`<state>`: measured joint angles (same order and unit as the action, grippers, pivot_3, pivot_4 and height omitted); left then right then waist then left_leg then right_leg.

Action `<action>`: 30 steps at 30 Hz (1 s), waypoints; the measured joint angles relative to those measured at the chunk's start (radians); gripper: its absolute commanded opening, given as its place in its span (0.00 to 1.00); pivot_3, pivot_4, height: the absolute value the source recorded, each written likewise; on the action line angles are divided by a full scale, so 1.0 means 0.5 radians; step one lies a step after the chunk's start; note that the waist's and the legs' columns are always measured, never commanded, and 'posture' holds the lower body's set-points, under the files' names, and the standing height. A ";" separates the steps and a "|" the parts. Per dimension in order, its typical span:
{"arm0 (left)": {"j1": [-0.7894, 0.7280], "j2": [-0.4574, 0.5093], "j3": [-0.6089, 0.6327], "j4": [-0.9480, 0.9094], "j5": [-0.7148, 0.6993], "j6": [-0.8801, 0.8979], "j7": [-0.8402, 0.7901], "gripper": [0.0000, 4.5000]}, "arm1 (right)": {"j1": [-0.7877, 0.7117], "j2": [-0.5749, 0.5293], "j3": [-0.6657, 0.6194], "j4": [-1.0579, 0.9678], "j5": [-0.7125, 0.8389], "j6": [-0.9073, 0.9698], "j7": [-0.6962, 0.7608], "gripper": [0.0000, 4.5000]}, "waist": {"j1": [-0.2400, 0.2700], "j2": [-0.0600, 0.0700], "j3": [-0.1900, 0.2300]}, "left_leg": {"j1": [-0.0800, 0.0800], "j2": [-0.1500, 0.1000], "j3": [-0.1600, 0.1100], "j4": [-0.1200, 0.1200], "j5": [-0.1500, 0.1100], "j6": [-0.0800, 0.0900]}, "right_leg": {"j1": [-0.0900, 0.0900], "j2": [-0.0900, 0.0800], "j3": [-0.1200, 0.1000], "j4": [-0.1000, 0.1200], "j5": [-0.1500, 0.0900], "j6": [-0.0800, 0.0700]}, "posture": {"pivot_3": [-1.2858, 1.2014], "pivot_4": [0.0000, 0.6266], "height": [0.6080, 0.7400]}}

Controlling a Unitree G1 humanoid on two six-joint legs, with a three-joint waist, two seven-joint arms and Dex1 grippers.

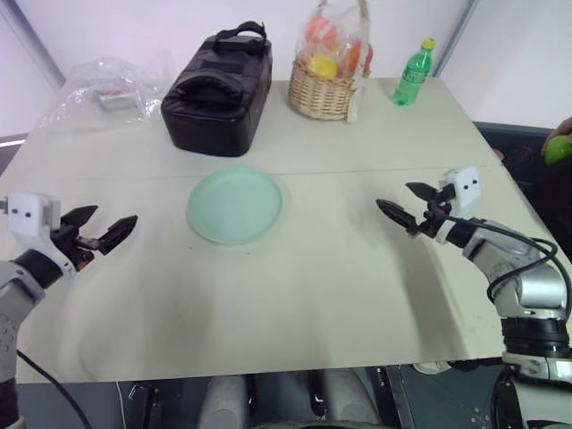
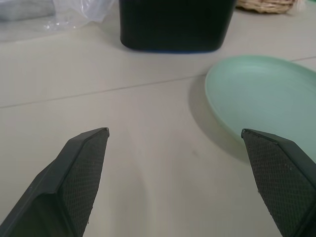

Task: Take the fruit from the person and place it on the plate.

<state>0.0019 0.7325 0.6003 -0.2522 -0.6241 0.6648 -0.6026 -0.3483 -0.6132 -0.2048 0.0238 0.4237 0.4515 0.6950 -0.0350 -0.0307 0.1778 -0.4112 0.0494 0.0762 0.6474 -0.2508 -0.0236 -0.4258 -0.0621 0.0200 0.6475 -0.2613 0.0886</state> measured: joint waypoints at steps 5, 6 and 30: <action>-0.086 -0.021 0.000 -0.011 -0.051 0.013 0.033 1.00 | -0.009 0.013 0.001 0.006 -0.025 -0.019 -0.003 1.00 | 0.000 0.000 0.000 | 0.000 0.000 0.000 0.000 0.000 0.000 | 0.000 0.000 0.000 0.000 0.000 0.000 | 0.52 0.24 1.00; -0.110 -0.021 0.000 -0.011 -0.062 0.015 0.045 1.00 | -0.013 0.019 0.002 0.006 -0.027 -0.024 -0.005 1.00 | 0.000 0.000 0.000 | 0.000 0.000 0.000 0.000 0.000 0.000 | 0.000 0.000 0.000 0.000 0.000 0.000 | 0.52 0.24 1.00; -0.191 0.012 -0.073 -0.001 -0.120 0.062 0.023 1.00 | -0.001 0.027 -0.003 0.005 -0.015 -0.011 0.001 1.00 | -0.002 0.000 0.000 | 0.000 -0.001 0.000 0.000 0.000 0.000 | 0.000 0.001 0.000 0.000 0.000 0.001 | 0.52 0.24 1.00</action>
<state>-0.0934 0.7384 0.5637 -0.2528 -0.6841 0.6959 -0.5910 -0.3486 -0.5996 -0.2062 0.0260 0.4162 0.4462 0.6953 -0.0360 -0.0308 0.1777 -0.4111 0.0491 0.0763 0.6476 -0.2508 -0.0236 -0.4258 -0.0617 0.0201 0.6477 -0.2612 0.0889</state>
